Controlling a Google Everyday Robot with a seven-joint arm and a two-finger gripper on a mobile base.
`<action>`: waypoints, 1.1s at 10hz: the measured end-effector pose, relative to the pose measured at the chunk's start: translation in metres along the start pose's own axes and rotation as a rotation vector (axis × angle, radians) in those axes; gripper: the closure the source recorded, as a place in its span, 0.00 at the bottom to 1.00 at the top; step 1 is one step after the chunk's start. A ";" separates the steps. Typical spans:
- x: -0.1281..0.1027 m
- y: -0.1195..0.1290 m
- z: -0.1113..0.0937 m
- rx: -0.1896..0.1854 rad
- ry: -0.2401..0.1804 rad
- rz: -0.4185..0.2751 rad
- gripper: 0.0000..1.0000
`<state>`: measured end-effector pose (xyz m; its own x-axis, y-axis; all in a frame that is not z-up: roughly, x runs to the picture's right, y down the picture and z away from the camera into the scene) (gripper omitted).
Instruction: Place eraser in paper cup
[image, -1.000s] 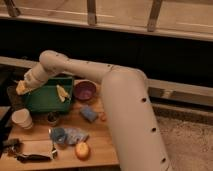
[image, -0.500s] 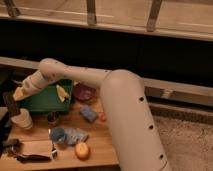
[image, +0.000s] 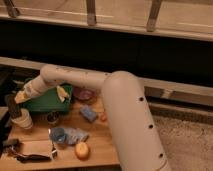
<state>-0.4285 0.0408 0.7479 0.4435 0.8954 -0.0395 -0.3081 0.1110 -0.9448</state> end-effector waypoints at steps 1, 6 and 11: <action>0.001 -0.003 0.003 0.008 -0.007 -0.003 0.99; 0.009 -0.021 0.010 0.037 -0.014 0.005 0.53; 0.019 -0.027 0.012 0.030 -0.023 0.011 0.26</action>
<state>-0.4219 0.0603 0.7762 0.4210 0.9061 -0.0420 -0.3384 0.1139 -0.9341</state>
